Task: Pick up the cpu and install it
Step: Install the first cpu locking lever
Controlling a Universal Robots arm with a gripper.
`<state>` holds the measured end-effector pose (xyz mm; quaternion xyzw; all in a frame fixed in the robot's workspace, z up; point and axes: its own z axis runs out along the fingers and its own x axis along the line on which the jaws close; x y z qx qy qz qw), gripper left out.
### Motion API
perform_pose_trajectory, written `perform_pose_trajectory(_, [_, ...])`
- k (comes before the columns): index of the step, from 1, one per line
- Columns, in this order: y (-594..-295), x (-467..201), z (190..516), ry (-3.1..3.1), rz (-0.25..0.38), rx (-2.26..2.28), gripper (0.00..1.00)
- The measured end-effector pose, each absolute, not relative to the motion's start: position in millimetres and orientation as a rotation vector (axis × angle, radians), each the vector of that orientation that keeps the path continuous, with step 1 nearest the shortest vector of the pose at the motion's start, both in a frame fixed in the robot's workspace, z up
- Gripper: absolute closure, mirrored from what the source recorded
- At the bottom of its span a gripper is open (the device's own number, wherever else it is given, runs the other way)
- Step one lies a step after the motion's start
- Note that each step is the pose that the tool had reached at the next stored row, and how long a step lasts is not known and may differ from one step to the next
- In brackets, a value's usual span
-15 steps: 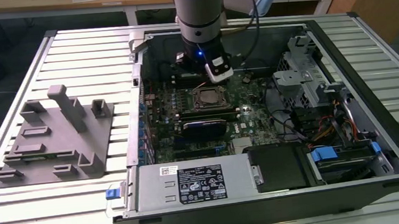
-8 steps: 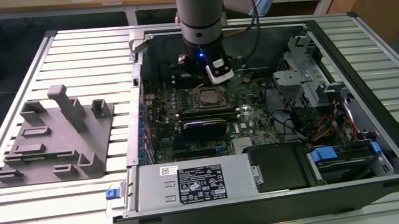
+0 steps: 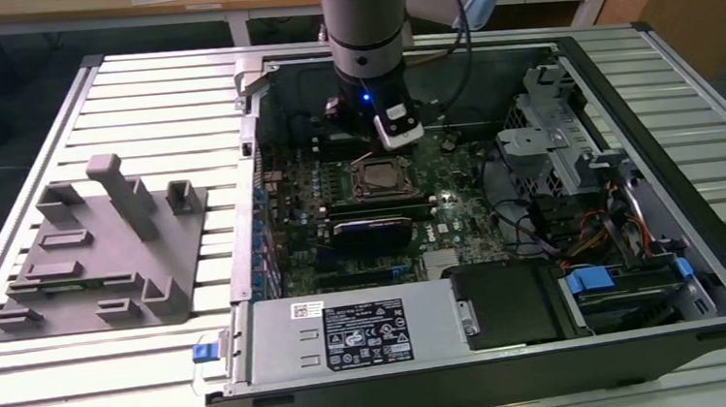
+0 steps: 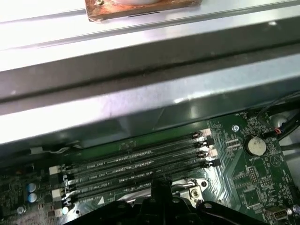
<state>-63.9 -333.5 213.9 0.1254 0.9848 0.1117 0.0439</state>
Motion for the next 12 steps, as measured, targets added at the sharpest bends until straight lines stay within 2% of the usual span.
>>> perform_pose_trajectory(12, [-323.8,-62.1,209.7,3.005,0.294,0.413,0.89])
